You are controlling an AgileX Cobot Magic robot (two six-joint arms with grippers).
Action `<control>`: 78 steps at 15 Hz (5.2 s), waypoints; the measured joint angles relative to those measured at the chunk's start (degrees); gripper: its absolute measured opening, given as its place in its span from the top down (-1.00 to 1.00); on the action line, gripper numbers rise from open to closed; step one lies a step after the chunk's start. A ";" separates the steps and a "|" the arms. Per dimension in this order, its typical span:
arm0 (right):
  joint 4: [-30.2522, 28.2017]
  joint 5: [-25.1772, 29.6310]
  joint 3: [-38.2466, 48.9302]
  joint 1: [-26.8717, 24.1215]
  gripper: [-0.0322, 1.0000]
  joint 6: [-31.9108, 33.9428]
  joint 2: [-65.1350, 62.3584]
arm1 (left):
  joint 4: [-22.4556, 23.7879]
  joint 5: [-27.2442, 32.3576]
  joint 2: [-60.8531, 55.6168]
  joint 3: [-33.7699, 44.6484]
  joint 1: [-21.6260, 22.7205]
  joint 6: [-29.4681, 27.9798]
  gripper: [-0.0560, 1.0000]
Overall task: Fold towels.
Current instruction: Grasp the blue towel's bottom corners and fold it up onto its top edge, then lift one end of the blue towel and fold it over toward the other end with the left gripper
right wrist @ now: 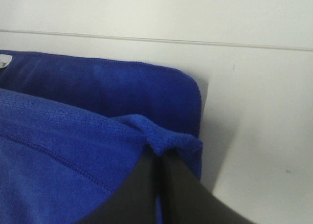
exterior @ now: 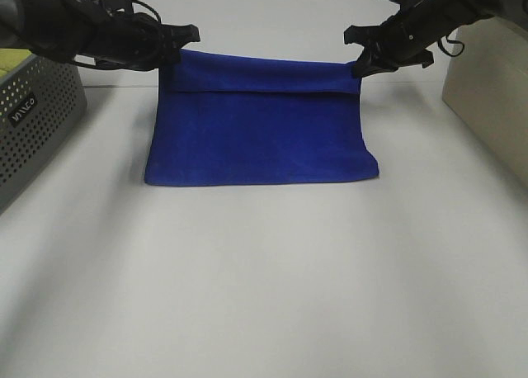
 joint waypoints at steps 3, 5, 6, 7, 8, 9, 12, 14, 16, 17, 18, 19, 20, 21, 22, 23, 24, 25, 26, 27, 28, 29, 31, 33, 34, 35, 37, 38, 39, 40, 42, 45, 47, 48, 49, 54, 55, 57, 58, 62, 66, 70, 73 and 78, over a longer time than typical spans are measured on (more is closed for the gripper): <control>3.95 -3.95 0.00 0.00 0.91 -2.52 2.81 | 0.00 -0.92 4.53 -4.07 0.00 0.46 0.89; 4.81 -4.87 -0.06 0.00 0.81 -2.52 3.72 | 0.00 -1.09 5.21 -4.47 0.00 0.74 0.80; 5.73 -4.93 -0.06 0.00 0.67 -2.52 4.13 | 0.00 -1.38 5.21 -4.47 0.00 1.20 0.68; 6.88 -4.93 -0.06 0.00 0.48 -2.52 4.58 | 0.00 -2.06 5.21 -4.47 0.00 1.66 0.47; 7.79 -4.93 -0.06 0.00 0.24 -2.52 4.70 | 0.00 -2.69 5.21 -4.47 0.00 1.78 0.22; 8.48 -4.87 -0.06 0.00 0.00 -2.52 4.70 | 0.00 -2.69 5.21 -4.47 0.00 1.83 -0.06; 6.76 -1.15 -0.11 0.00 -0.35 -2.52 3.55 | 0.86 -1.20 5.21 -4.47 0.00 3.21 -0.59; 1.83 6.88 -0.11 0.00 -0.37 -2.29 0.86 | 4.30 5.04 4.76 -4.47 0.00 3.72 -0.63; -2.35 15.81 -0.11 0.00 -0.38 0.40 -1.03 | 7.91 13.87 3.55 -4.47 0.00 3.15 -0.64; -3.84 19.02 -0.11 0.00 -0.38 1.89 -1.32 | 10.77 17.48 2.75 -4.47 0.00 1.26 -0.64; -4.76 21.31 -0.11 0.00 -0.38 2.52 -1.38 | 14.09 20.63 1.89 -4.47 0.00 -2.18 -0.64; -5.10 22.17 -0.11 0.00 -0.38 2.86 -1.38 | 17.99 23.03 1.38 -4.53 0.00 -8.48 -0.64; -5.39 22.35 -0.11 0.00 -0.38 3.78 -1.43 | 21.60 25.50 1.32 -4.76 0.00 -15.41 -0.64; -6.36 22.35 -0.11 0.00 -0.38 5.16 -1.49 | 25.61 28.36 1.32 -4.81 0.00 -23.03 -0.64; -8.25 22.35 -0.11 0.00 -0.38 7.45 -1.49 | 28.99 32.14 1.32 -4.81 0.00 -28.71 -0.64; -8.82 22.35 0.00 0.00 -0.38 8.25 -1.55 | 31.74 35.24 1.32 -4.81 0.00 -33.00 -0.64; -10.31 22.35 2.46 0.00 -0.38 9.51 -2.46 | 34.43 38.62 1.32 -4.81 0.00 -36.73 -0.64; -10.49 22.35 3.72 0.00 -0.38 9.57 -2.98 | 34.66 39.48 1.32 -4.81 0.00 -37.47 -0.64; -10.89 22.52 8.08 0.00 -0.38 9.57 -4.58 | 35.01 40.74 1.32 -4.81 0.00 -38.45 -0.64; -11.00 22.52 10.14 0.00 -0.38 9.57 -4.98 | 35.07 42.28 1.32 -4.81 0.00 -40.39 -0.62; -11.06 22.52 12.09 0.00 -0.38 9.57 -4.98 | 35.07 42.57 1.26 -4.81 0.00 -41.71 -0.58; -11.06 22.57 13.75 0.00 -0.38 9.57 -4.98 | 35.01 42.63 1.20 -4.81 0.00 -42.23 -0.55; -10.66 22.63 14.90 0.00 -0.38 9.63 -4.93 | 34.61 42.91 1.20 -4.87 0.00 -42.57 -0.53; -7.45 22.63 14.90 0.00 -0.38 9.45 -4.13 | 34.43 45.09 2.75 -5.04 -0.11 -42.57 -0.53; -5.84 22.80 14.90 0.06 -0.38 9.40 -3.72 | 34.15 46.01 3.67 -5.16 -0.11 -42.57 -0.53; -5.16 22.92 14.90 0.17 -0.38 9.40 -3.38 | 33.92 46.41 3.84 -5.33 -0.11 -42.57 -0.52; -4.81 23.15 14.67 1.32 -0.35 9.40 -2.98 | 32.31 46.41 4.18 -5.50 -0.11 -42.57 -0.51; -4.64 23.15 14.67 2.18 -0.28 9.40 -2.81 | 30.94 46.41 4.24 -5.50 -0.11 -42.57 -0.45; -4.70 23.15 14.67 2.81 -0.13 9.45 -2.69 | 30.25 46.41 4.47 -5.50 -0.23 -42.57 -0.32; -5.16 23.15 14.67 3.09 0.09 9.63 -2.52 | 30.02 46.41 4.76 -5.50 -0.40 -42.57 -0.06; -7.79 23.09 14.67 3.27 0.65 11.69 -2.18 | 30.02 46.52 5.10 -5.50 -0.57 -42.40 0.58; -8.82 23.15 14.67 3.27 0.91 12.61 -2.29 | 32.37 48.41 4.93 -5.50 -0.63 -42.34 0.82; -10.20 23.03 15.64 3.38 0.91 12.66 -3.44 | 34.55 52.14 4.35 -5.44 -0.63 -42.34 0.82; -10.31 22.92 18.96 3.38 0.91 12.72 -5.61 | 35.18 53.97 3.67 -5.33 -0.69 -42.28 0.82; -10.31 22.80 22.35 3.38 0.91 12.72 -7.91 | 35.87 55.00 1.95 -3.95 -1.03 -42.11 0.82; -9.45 20.63 47.15 3.44 0.91 11.06 -21.20 | 36.33 57.01 -4.18 6.88 -3.04 -41.94 0.82; -9.00 18.79 51.28 3.44 0.91 10.89 -23.15 | 36.38 56.49 -5.56 9.17 -3.44 -41.94 0.82; -8.42 16.84 54.95 3.44 0.91 8.94 -24.87 | 36.38 55.29 -7.73 11.46 -3.61 -41.94 0.82; -8.42 16.21 54.72 3.44 0.91 8.37 -24.87 | 36.44 54.49 -8.42 11.29 -3.61 -41.94 0.82; -9.91 14.04 44.46 3.44 0.91 8.02 -24.75 | 37.53 53.11 -8.59 3.21 -3.61 -43.77 0.82; -10.26 14.55 27.50 3.44 0.91 8.59 -18.51 | 38.10 48.76 -4.18 -6.53 -3.44 -45.32 0.82; -13.12 14.67 20.05 3.44 0.91 11.23 -10.89 | 38.22 45.21 3.78 -15.53 -3.44 -45.38 0.82; -13.18 15.13 19.82 3.44 0.71 11.57 -9.40 | 38.16 45.09 5.84 -17.99 -3.44 -45.38 0.53; -9.74 20.68 19.02 3.38 -0.61 10.43 -9.45 | 42.00 45.09 6.07 -18.11 -3.44 -44.23 -0.68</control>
